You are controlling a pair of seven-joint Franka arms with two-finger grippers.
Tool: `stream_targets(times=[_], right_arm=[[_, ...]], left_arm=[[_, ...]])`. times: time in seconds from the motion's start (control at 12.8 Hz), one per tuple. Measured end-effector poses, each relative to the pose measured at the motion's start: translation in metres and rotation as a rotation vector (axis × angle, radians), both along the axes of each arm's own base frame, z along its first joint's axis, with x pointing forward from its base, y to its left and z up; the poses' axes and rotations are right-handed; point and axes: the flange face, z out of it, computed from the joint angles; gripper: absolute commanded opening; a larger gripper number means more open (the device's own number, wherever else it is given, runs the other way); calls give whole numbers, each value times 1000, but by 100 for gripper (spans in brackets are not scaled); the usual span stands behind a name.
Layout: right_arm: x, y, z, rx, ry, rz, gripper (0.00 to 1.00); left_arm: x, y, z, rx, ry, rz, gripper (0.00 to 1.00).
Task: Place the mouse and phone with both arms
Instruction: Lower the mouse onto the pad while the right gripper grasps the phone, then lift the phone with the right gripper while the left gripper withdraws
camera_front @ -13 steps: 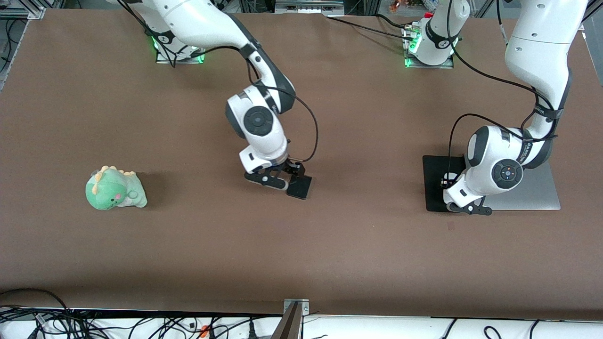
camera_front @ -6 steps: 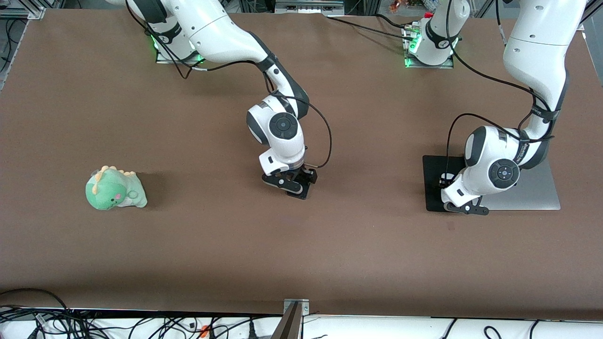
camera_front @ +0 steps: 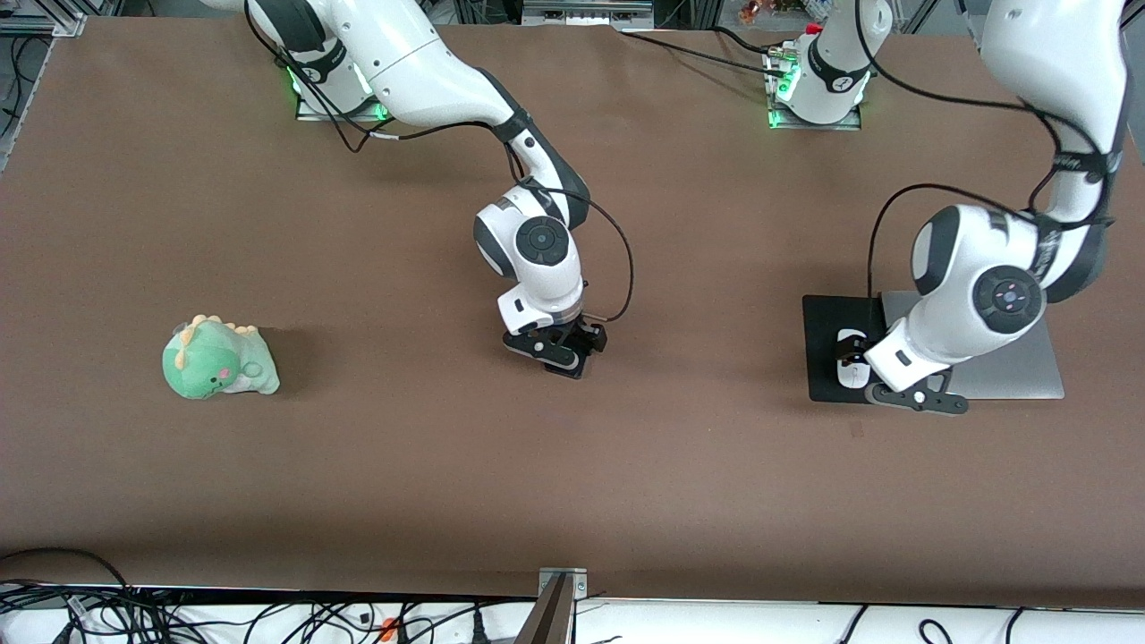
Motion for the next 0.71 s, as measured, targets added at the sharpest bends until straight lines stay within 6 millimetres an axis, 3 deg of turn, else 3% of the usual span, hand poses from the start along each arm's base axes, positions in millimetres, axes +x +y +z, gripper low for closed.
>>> stream_targets(times=[0.24, 0.39, 0.47, 0.71], right_arm=[[0, 2, -7, 10, -8, -17, 100], [-1, 3, -11, 13, -14, -17, 100], [-1, 3, -12, 11, -14, -17, 97], [-1, 3, -11, 8, -19, -12, 69]], left_arm=[[17, 2, 105, 14, -11, 20, 100], [16, -1, 153, 15, 4, 26, 100], [14, 1, 170, 17, 11, 33, 100], [8, 15, 191, 21, 55, 64, 100]])
